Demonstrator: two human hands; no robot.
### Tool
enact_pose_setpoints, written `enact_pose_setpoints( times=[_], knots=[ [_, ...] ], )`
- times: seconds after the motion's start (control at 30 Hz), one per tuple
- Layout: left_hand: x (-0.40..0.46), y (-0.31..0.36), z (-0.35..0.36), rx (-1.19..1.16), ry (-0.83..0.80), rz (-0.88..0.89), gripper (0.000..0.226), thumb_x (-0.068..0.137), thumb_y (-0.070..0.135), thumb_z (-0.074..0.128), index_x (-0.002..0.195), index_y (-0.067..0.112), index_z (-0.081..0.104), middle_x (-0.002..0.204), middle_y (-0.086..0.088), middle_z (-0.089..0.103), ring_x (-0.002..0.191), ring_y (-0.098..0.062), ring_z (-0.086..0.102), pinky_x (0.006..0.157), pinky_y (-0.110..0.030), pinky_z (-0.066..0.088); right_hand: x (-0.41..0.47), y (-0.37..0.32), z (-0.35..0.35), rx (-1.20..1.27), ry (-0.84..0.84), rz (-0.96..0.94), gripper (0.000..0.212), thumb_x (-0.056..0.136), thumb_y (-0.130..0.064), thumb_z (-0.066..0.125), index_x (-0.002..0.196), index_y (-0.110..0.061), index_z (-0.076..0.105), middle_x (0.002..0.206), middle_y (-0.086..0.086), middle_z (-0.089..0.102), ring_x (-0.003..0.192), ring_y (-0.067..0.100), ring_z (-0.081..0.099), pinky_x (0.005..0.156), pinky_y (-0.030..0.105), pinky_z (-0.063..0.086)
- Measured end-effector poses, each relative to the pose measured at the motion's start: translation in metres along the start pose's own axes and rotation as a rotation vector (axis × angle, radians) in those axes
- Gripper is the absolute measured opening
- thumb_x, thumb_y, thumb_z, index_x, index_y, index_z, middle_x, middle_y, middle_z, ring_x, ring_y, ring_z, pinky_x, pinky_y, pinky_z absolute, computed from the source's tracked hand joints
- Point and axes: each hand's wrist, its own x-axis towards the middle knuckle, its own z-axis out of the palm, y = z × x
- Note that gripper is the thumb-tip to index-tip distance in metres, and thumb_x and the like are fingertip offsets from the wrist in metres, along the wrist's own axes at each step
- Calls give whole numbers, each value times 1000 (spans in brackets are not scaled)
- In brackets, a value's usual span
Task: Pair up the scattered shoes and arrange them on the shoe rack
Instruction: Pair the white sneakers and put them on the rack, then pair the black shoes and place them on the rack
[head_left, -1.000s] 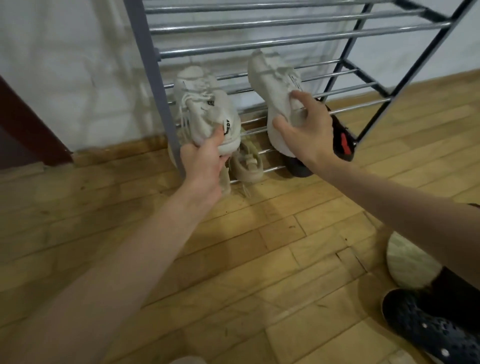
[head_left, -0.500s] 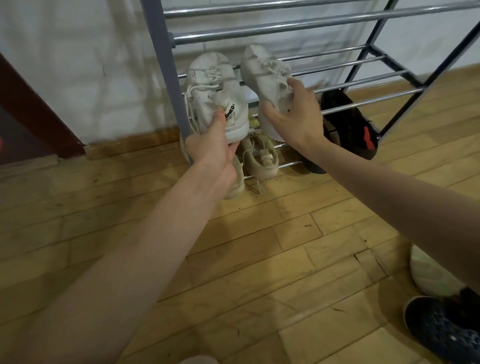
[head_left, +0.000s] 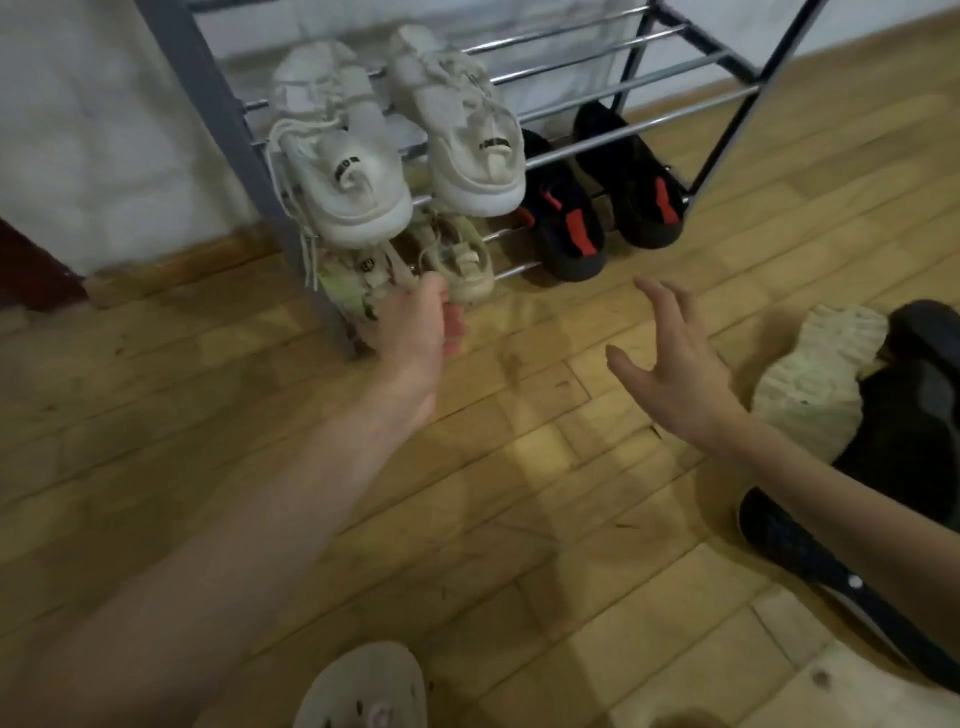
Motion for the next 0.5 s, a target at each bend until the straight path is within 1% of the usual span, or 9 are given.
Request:
enact_pose_setpoints(
  times=[0.07,0.13,0.2,0.23,0.27,0.33,0.37,0.43,0.5],
  knots=[
    [-1,-19,19,225,-140,-10,13,90,13,51,78,14,56,79,-5,61,77,-19,60,73,-34,49,-26,24,-2,8,-22,115,66,90,-22,62,147,-12,28,146,10,30,136,26,32,110,37,32],
    [-3,-38,42,372,-265,-35,15,88,8,53,76,15,54,77,-4,60,76,-19,61,69,-32,49,-54,44,-4,16,-39,215,62,89,-19,63,144,-12,33,143,11,34,133,27,36,107,36,34],
    [-11,-54,65,445,-372,-51,7,88,8,54,84,12,58,79,-5,63,79,-20,62,66,-30,49,-83,59,-6,4,-31,264,58,89,-17,63,141,-11,37,138,12,38,129,27,40,106,34,35],
    [-15,-62,75,473,-415,-51,8,88,8,53,91,9,61,81,-5,63,80,-19,62,67,-30,50,-96,64,-8,-1,-16,269,56,89,-16,63,139,-9,40,137,12,39,128,27,41,106,31,35],
    [-18,-69,84,497,-455,-49,14,88,9,53,98,6,62,83,-5,64,80,-18,63,69,-31,51,-107,70,-10,-4,4,268,53,89,-14,62,137,-8,42,136,11,40,128,25,41,105,27,33],
    [-26,-81,102,535,-511,-39,18,88,9,52,103,4,61,85,-5,65,79,-18,63,71,-32,51,-126,80,-17,-5,69,259,48,88,-11,62,133,-7,46,136,9,41,129,22,42,105,22,31],
    [-29,-86,110,547,-530,-31,16,87,8,52,101,6,61,84,-5,65,77,-17,63,70,-32,50,-134,86,-23,-4,115,256,44,89,-10,62,131,-8,49,135,8,42,129,21,43,106,24,34],
    [-32,-99,126,586,-559,-23,9,86,8,53,90,11,60,77,-2,64,70,-15,62,64,-28,47,-147,97,-34,-27,247,237,37,89,-8,62,125,-8,53,133,8,44,126,22,46,104,32,43],
    [-37,-111,140,641,-605,-18,9,85,8,55,81,16,57,77,-2,65,66,-14,62,62,-29,46,-158,107,-44,-111,414,232,35,87,-9,64,121,-7,54,129,13,44,124,26,45,101,38,45]
  ],
)
